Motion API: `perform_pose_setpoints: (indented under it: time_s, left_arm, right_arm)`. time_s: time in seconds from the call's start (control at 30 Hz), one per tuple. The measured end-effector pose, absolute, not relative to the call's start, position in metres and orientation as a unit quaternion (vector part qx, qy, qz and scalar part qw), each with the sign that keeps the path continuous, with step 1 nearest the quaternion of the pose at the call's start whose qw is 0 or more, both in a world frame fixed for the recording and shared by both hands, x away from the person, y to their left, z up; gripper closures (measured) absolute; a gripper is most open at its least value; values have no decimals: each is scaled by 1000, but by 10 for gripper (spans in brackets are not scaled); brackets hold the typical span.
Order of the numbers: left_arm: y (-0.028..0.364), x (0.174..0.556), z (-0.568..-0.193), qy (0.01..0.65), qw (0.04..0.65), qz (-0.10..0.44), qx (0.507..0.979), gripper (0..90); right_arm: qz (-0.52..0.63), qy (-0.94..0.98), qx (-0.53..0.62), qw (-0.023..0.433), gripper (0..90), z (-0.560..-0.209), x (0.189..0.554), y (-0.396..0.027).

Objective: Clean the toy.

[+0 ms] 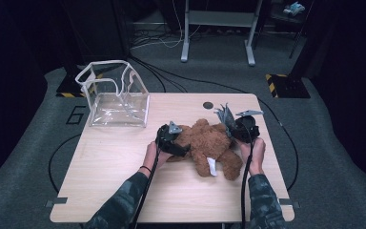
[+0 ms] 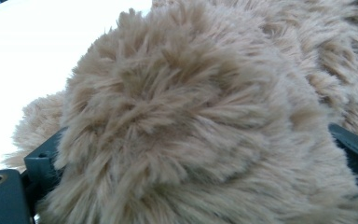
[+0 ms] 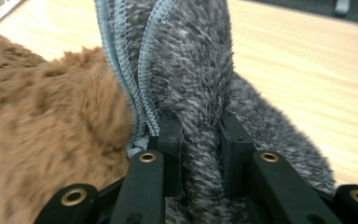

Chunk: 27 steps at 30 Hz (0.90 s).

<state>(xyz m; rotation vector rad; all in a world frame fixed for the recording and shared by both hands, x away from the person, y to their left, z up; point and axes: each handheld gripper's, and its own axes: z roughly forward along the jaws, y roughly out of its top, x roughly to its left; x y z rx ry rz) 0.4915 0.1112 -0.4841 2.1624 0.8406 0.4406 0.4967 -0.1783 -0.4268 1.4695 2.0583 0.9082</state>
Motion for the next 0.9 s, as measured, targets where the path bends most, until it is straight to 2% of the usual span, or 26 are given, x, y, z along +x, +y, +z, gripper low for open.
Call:
perform_pose_setpoints:
  time_s: [0.3,0.63,0.8,0.9]
  left_arm:
    - [111,491,-484,325,376,172,850,54]
    - [111,490,-484,325,376,174,850,54]
    - [111,490,-484,325,376,175,850,54]
    - [111,490,-484,326,375,173,850,54]
  right_arm:
    - [305,743,566,188,745,-459,524,-178]
    - [268,733,585,219,751,-467,525,-186]
    - [210,719,613,251,752,-466,529,-202]
    - [221,706,628,243,750,-463,526,-214]
